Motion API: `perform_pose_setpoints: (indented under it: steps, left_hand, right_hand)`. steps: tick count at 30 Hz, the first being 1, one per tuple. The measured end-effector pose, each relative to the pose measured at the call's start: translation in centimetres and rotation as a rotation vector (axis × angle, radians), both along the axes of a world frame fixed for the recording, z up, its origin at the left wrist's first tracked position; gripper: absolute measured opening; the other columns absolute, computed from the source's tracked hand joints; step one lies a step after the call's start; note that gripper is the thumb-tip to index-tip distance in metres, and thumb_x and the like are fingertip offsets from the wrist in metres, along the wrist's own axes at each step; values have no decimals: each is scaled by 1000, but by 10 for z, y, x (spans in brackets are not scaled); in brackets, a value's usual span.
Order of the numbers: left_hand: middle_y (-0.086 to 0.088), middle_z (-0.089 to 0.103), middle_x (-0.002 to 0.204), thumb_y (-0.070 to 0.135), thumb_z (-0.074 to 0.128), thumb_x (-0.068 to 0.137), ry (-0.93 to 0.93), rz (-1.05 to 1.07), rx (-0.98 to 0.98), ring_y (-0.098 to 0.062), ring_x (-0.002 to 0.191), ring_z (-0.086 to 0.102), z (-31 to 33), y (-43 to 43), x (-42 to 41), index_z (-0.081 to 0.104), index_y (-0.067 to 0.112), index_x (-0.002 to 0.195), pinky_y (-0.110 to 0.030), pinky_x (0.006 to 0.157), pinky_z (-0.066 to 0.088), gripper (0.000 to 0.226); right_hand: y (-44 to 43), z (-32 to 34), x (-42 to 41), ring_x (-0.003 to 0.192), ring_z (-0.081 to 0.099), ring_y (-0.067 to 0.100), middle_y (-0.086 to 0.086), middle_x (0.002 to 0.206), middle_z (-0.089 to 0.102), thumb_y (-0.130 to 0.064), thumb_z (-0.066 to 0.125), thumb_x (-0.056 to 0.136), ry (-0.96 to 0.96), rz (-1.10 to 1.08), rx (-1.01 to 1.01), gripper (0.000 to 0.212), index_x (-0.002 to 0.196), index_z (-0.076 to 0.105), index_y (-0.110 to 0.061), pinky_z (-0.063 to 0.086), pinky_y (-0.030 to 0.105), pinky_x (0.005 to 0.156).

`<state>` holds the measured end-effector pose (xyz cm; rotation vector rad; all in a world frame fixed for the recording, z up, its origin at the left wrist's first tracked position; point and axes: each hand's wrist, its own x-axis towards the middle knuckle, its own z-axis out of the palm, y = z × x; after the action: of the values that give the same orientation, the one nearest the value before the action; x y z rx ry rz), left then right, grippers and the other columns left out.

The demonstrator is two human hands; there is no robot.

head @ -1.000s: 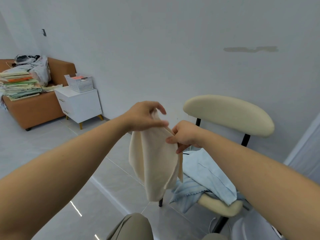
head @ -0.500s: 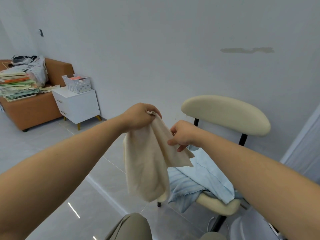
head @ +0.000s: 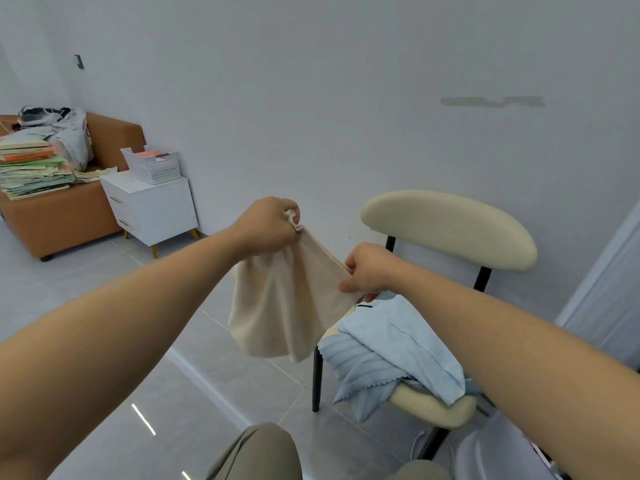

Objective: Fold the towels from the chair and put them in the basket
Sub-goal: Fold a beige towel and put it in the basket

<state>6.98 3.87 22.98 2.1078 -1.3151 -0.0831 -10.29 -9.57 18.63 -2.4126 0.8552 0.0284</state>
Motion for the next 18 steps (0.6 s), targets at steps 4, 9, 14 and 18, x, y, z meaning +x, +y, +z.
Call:
perform_pose_setpoints:
  steps: [4,9,14,18]
  left_hand:
    - [8,62,89,12,58,82,84,-48,13,-14,82,57,-3,4,5,64,36,92,-30,72,48,27]
    - [13,70,96,9,55,81,156,-84,40,-11,95,64,-4,8,4,76,37,88,-31,85,53,36]
    - [10,71,91,10,57,80,124,-31,39,-13,92,65,-4,9,10,75,33,82,-34,83,55,29]
    - [8,72,90,10,59,80,188,-6,9,-14,93,66,-10,11,16,76,29,82,-35,83,56,26]
  right_hand:
    - [-3,-1,-1,71,76,23,17,79,75,-9,70,87,16,-9,2,9,90,71,-1,64,37,67]
    - [-6,3,-4,70,76,24,13,79,75,-17,66,90,71,7,-109,15,87,71,-3,64,37,65]
    - [-9,9,-3,58,52,26,7,62,52,-26,57,98,158,44,-302,37,66,52,-9,43,31,51]
    - [-11,14,-3,66,52,26,13,71,62,-18,51,97,141,61,-296,29,71,55,-5,41,31,58]
